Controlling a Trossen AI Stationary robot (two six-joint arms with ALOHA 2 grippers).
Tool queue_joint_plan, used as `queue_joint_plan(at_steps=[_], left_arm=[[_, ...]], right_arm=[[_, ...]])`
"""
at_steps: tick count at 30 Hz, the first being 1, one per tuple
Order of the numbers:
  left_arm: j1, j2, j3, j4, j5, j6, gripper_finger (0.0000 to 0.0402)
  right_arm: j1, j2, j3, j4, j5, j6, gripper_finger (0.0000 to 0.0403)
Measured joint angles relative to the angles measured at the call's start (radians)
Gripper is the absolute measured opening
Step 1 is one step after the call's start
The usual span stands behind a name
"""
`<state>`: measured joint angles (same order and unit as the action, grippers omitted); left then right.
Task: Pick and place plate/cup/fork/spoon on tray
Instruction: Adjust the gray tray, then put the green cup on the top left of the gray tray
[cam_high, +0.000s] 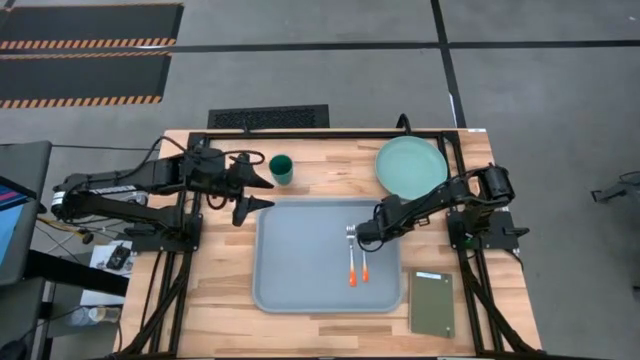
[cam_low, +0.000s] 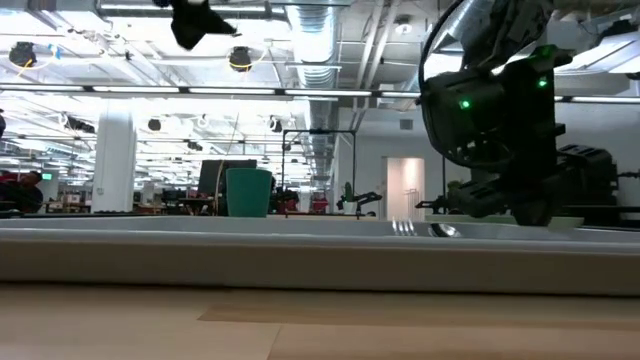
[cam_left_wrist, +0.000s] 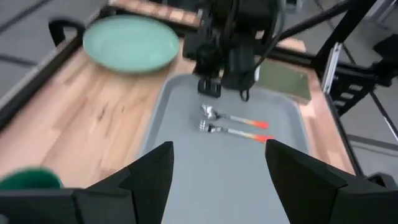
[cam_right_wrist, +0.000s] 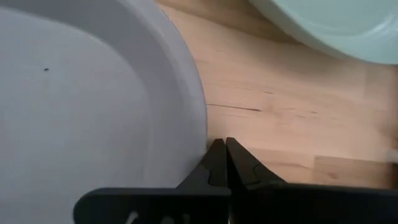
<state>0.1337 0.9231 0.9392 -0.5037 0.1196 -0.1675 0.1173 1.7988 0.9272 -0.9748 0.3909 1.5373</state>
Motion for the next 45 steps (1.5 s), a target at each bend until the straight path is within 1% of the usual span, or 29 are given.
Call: queue_joint_plan(at_steps=[4, 7, 10, 14, 22, 25, 28, 30, 32, 35, 39, 40, 42, 45], left_arm=[[0.000, 0.000, -0.069, 0.049, 0.000, -0.038, 0.0242], [0.000, 0.000, -0.115, 0.072, 0.000, -0.066, 0.0242], [0.000, 0.000, -0.142, 0.088, -0.007, -0.079, 0.0242], [0.000, 0.000, -0.147, 0.099, -0.029, -0.083, 0.0242], [0.000, 0.000, -0.147, 0.099, -0.029, -0.085, 0.0242], [0.000, -0.006, -0.147, 0.097, -0.045, -0.126, 0.0242], [0.000, -0.032, -0.147, 0.088, -0.050, -0.178, 0.0242], [0.000, -0.058, -0.146, 0.054, -0.054, -0.216, 0.0242], [0.000, -0.087, -0.146, -0.029, -0.078, -0.286, 0.0242], [-0.018, -0.123, -0.146, -0.215, -0.155, -0.423, 0.0236], [-0.082, -0.151, -0.146, -0.409, -0.220, -0.577, 0.0211], [-0.102, -0.155, -0.146, -0.430, -0.227, -0.608, 0.0204], [-0.143, -0.159, -0.146, -0.446, -0.231, -0.653, 0.0192], [-0.199, -0.159, -0.146, -0.446, -0.232, -0.683, 0.0178]], right_arm=[[0.007, 0.000, 0.000, 0.055, 0.002, -0.003, 0.0001], [0.016, 0.000, 0.010, 0.063, 0.000, -0.004, 0.0001], [0.028, 0.000, 0.035, 0.090, -0.005, -0.025, 0.0001], [0.044, 0.000, 0.079, 0.112, -0.012, -0.051, 0.0002], [0.093, 0.000, 0.142, 0.094, -0.004, -0.046, 0.0003], [0.114, 0.000, 0.183, 0.030, 0.021, -0.035, 0.0003], [0.130, 0.000, 0.259, -0.131, 0.062, -0.011, 0.0005], [0.137, 0.000, 0.310, -0.229, 0.098, 0.006, 0.0009], [0.138, 0.000, 0.355, -0.274, 0.134, -0.001, 0.0015], [0.135, 0.000, 0.415, -0.272, 0.196, -0.074, 0.0021], [0.093, 0.000, 0.471, -0.224, 0.271, -0.202, 0.0019], [0.073, 0.000, 0.480, -0.183, 0.279, -0.261, 0.0017], [0.028, -0.005, 0.496, -0.060, 0.273, -0.428, 0.0013], [-0.052, -0.018, 0.502, 0.226, 0.185, -0.731, 0.0011]])
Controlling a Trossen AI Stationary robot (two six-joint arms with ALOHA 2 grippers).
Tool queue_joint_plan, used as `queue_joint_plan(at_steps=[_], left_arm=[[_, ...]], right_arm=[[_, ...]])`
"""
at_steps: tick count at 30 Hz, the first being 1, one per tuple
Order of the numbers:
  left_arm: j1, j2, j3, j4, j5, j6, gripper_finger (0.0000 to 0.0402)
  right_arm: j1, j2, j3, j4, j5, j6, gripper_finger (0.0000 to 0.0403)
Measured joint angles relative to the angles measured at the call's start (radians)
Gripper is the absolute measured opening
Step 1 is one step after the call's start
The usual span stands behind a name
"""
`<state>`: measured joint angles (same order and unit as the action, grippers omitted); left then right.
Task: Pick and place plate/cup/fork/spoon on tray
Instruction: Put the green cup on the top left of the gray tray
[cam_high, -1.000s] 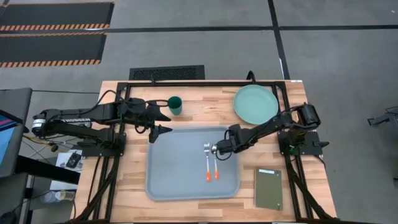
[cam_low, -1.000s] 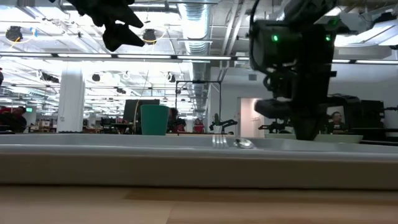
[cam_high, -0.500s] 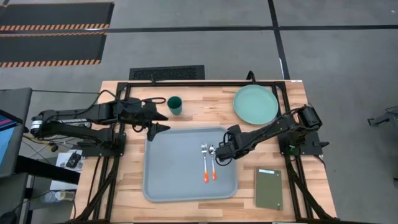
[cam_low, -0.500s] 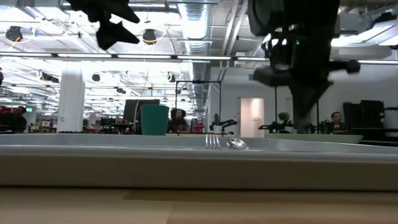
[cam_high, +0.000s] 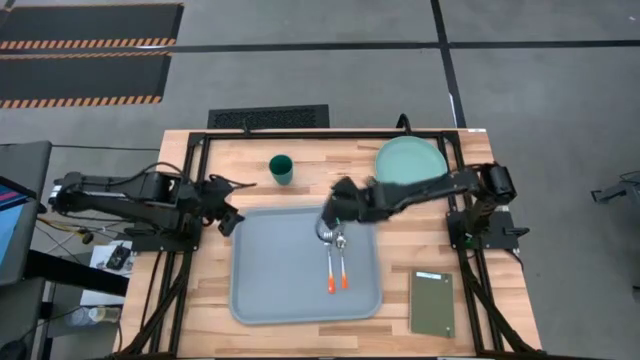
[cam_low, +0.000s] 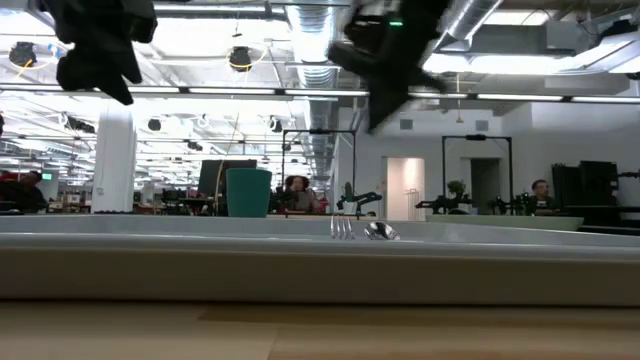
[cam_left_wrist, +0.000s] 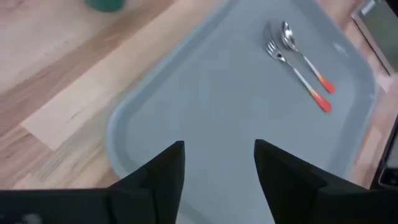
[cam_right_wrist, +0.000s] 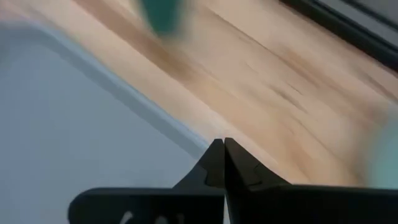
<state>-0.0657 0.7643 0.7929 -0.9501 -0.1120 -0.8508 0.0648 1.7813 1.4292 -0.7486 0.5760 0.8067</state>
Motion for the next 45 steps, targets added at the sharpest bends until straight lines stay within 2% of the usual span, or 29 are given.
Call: queue_joint_plan(at_steps=[2, 4, 6, 9, 14, 18, 23, 30, 45], left_arm=[[-0.031, 0.000, 0.000, 0.000, -0.008, -0.001, 0.0173], [-0.053, 0.003, 0.000, -0.001, -0.010, -0.003, 0.0171], [-0.069, 0.002, 0.000, -0.001, -0.018, -0.007, 0.0171], [-0.088, 0.001, 0.000, -0.002, -0.038, -0.020, 0.0173], [-0.099, 0.001, 0.000, -0.002, -0.069, -0.022, 0.0179], [-0.099, 0.001, 0.000, -0.002, -0.089, -0.021, 0.0181], [-0.099, 0.001, 0.000, -0.002, -0.098, -0.021, 0.0181], [-0.099, 0.001, 0.000, -0.002, -0.113, -0.010, 0.0181], [-0.099, 0.002, 0.000, -0.003, -0.139, 0.019, 0.0181]], right_arm=[[-0.060, 0.003, 0.000, 0.199, -0.103, -0.158, 0.0015], [-0.119, 0.009, 0.000, 0.367, -0.176, -0.244, 0.0030], [-0.174, 0.027, 0.001, 0.504, -0.203, -0.292, 0.0056], [-0.247, 0.057, 0.000, 0.602, -0.216, -0.300, 0.0102], [-0.333, 0.148, 0.079, 0.625, -0.302, -0.268, 0.0182], [-0.343, 0.275, 0.198, 0.558, -0.366, -0.241, 0.0217], [-0.332, 0.389, 0.364, 0.447, -0.370, -0.250, 0.0220], [-0.336, 0.489, 0.507, 0.320, -0.366, -0.258, 0.0205], [-0.336, 0.481, 0.528, 0.260, -0.368, -0.284, 0.0197]])
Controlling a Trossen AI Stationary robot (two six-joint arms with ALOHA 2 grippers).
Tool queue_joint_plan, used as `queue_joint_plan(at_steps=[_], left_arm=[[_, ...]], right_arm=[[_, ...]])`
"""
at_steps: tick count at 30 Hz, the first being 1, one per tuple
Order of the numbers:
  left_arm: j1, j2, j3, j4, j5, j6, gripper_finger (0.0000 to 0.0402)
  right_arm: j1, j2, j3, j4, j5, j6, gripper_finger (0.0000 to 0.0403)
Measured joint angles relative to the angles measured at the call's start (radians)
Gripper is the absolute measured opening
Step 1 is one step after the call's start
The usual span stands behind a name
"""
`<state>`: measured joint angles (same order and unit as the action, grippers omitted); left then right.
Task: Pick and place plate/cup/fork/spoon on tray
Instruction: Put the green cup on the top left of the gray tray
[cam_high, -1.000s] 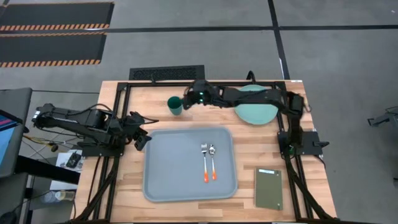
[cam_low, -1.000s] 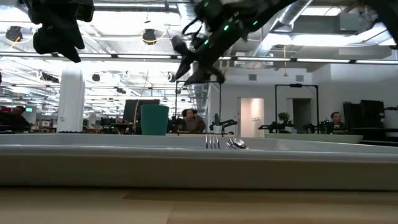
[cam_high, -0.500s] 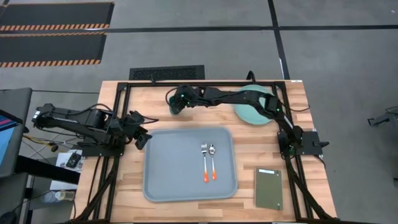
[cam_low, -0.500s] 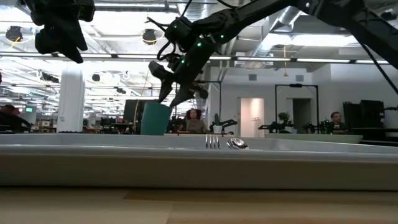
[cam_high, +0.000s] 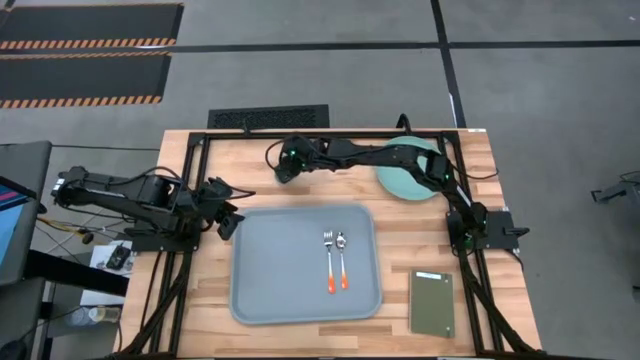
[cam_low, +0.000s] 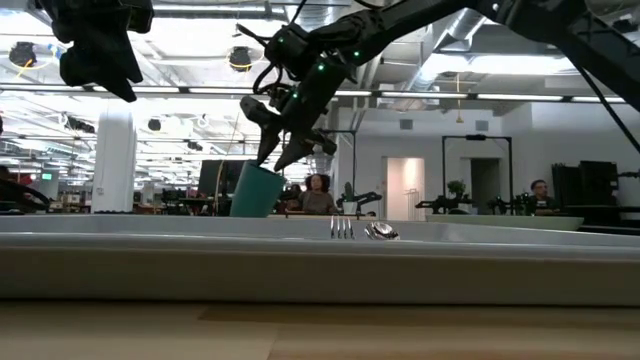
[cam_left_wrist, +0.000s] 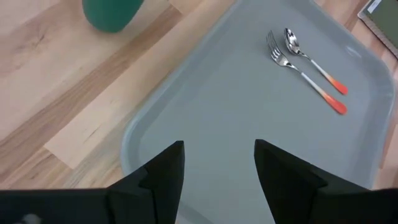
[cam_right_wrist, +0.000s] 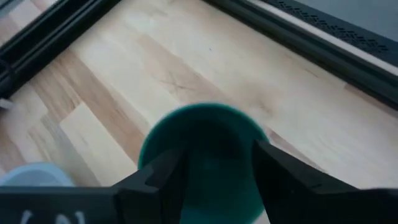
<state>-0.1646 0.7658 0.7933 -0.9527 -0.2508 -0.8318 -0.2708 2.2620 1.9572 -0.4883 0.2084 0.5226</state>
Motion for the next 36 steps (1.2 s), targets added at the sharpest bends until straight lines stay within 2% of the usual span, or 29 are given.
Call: queue_joint_plan(at_steps=[36], left_arm=[[0.000, 0.000, 0.000, 0.000, -0.053, -0.001, 0.0181]], right_arm=[[-0.040, 0.000, 0.000, 0.059, 0.026, -0.034, 0.0180]])
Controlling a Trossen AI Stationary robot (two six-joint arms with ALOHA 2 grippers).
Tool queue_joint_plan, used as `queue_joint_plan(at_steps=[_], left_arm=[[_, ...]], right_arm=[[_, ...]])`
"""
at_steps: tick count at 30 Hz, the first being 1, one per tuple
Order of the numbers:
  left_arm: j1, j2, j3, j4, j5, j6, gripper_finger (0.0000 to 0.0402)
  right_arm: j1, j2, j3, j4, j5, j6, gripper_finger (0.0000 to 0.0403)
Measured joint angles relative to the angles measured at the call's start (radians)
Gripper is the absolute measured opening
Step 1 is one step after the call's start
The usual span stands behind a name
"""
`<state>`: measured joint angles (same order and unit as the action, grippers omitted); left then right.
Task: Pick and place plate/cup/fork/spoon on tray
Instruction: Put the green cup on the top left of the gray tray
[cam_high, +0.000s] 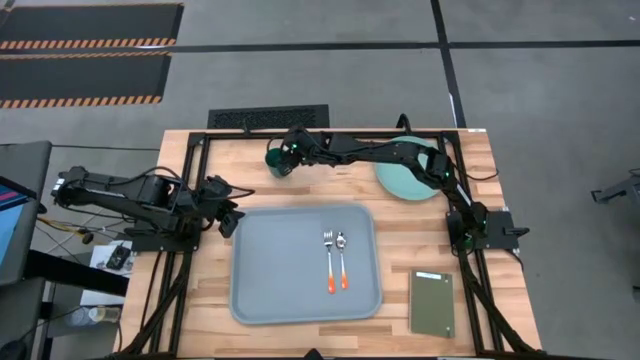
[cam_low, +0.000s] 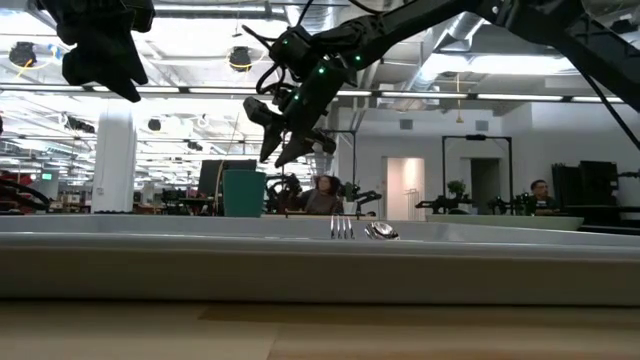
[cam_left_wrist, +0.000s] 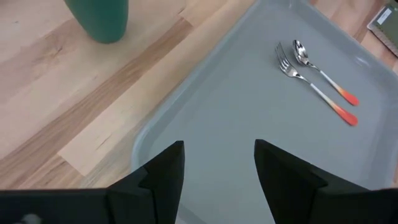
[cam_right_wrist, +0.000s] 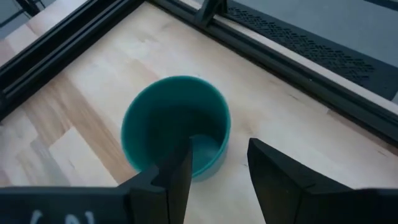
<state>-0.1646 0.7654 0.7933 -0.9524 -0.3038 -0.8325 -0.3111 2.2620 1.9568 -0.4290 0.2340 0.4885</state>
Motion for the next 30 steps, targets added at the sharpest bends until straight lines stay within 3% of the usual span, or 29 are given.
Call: queue_joint_plan(at_steps=[16, 24, 27, 30], left_arm=[[0.000, 0.000, 0.000, 0.000, -0.011, 0.000, 0.0181], [0.000, 0.000, 0.000, 0.003, -0.010, -0.010, 0.0181], [0.000, 0.001, 0.000, 0.004, -0.010, -0.010, 0.0181], [0.000, 0.000, 0.000, 0.008, -0.013, -0.010, 0.0181]], right_arm=[[0.002, 0.002, 0.000, 0.014, 0.000, -0.003, 0.0173], [0.002, 0.074, 0.000, 0.024, -0.034, 0.026, 0.0169], [0.002, 0.073, -0.002, -0.002, -0.035, 0.045, 0.0137], [0.000, 0.069, -0.001, -0.012, -0.073, 0.038, 0.0052]])
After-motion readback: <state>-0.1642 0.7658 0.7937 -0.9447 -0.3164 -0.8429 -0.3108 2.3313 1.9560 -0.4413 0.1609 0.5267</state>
